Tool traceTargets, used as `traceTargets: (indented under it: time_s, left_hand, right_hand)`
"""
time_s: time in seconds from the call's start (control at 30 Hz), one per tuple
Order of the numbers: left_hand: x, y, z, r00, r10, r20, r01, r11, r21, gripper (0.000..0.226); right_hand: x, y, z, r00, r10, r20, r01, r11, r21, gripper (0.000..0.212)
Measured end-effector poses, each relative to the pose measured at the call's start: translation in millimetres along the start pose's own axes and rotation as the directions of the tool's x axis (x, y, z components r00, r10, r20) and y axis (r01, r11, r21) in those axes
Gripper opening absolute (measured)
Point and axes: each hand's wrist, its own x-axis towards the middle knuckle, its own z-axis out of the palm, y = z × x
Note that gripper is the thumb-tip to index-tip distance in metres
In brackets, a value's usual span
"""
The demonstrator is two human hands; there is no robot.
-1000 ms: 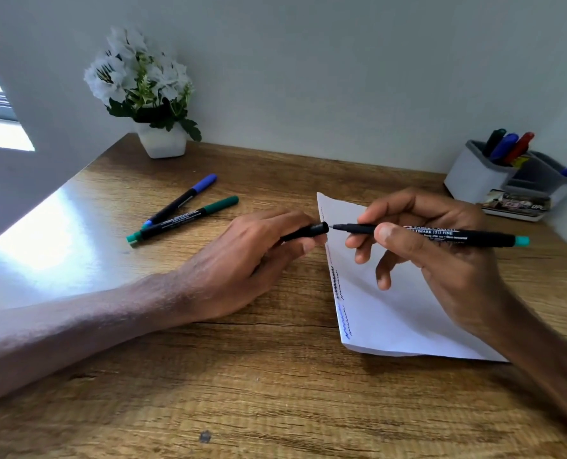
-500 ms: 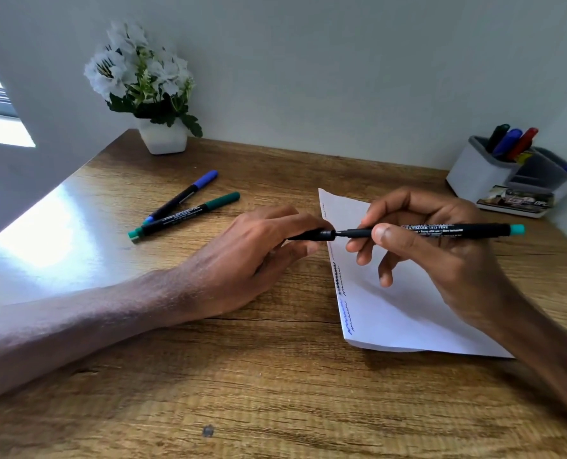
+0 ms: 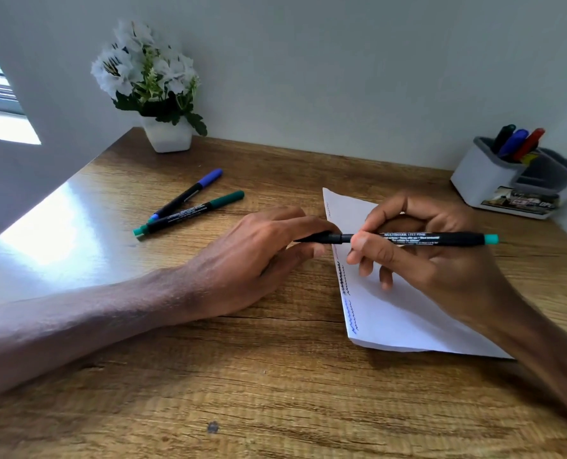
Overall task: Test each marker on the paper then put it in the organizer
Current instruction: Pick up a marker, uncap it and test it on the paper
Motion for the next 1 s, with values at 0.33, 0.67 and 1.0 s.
traceTargets:
  time_s: [0.33, 0.67, 1.0]
  left_hand:
    - [-0.8, 4.2, -0.5, 0.987, 0.138, -0.082, -0.141, 0.989, -0.035, 0.035]
    - [-1.6, 10.5, 3.4, 0.982, 0.128, -0.136, -0.120, 0.991, 0.060, 0.031]
    - [11.9, 22.4, 13.3, 0.952, 0.040, -0.303, -0.039, 0.999, 0.007, 0.033]
  right_hand:
    - [1.5, 0.1, 6.6, 0.994, -0.113, 0.009, 0.113, 0.992, -0.059, 0.018]
    - [5.6, -3.5, 0.6, 0.985, -0.167, 0.032, 0.169, 0.984, -0.058, 0.020]
    - [13.5, -0.9, -52.5, 0.982, -0.073, -0.175, 0.082, 0.996, 0.045, 0.014]
